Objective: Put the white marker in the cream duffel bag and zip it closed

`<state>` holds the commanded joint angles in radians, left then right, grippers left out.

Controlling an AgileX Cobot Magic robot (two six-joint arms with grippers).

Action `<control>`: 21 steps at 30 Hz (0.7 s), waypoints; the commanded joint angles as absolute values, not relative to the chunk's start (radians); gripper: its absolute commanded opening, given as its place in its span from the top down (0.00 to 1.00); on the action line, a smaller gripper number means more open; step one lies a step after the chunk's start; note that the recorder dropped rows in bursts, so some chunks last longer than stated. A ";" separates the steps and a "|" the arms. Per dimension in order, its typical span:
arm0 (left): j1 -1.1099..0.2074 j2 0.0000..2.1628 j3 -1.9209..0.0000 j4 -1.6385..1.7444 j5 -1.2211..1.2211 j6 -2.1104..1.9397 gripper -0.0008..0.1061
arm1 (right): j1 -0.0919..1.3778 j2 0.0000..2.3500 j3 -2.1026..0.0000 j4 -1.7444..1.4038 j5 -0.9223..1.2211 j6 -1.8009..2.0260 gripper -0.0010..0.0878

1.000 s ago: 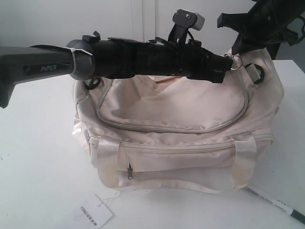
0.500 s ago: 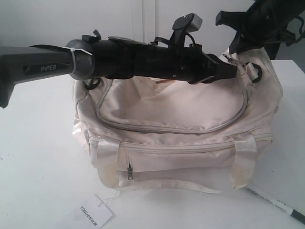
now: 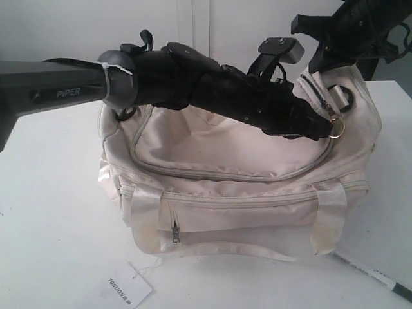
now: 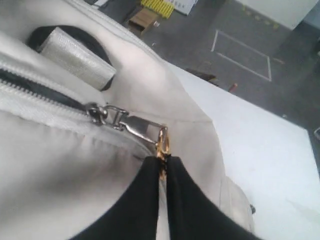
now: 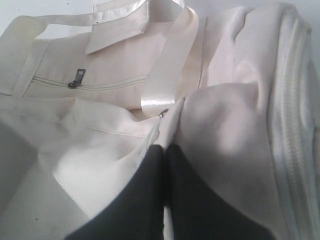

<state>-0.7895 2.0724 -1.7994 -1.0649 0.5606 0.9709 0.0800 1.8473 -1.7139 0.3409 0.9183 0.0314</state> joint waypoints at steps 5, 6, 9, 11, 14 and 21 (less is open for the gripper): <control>-0.830 2.038 -1.799 -0.903 0.549 0.887 0.99 | 0.080 1.847 -1.714 0.341 0.918 0.031 0.99; -0.840 2.036 -1.799 -0.871 0.549 0.875 0.99 | 0.080 1.847 -1.714 0.341 0.918 0.031 0.99; -0.861 2.036 -1.799 -0.778 0.541 0.825 0.99 | 0.080 1.847 -1.714 0.341 0.918 0.031 0.99; -0.872 2.036 -1.799 -0.743 0.539 0.814 0.99 | 0.080 1.847 -1.714 0.341 0.922 0.031 0.99; -0.887 2.036 -1.799 -0.685 0.539 0.814 0.99 | 0.080 1.847 -1.714 0.341 0.924 0.031 0.99; -0.928 2.036 -1.799 -0.541 0.545 0.814 0.99 | 0.078 1.847 -1.714 0.319 0.921 0.031 0.99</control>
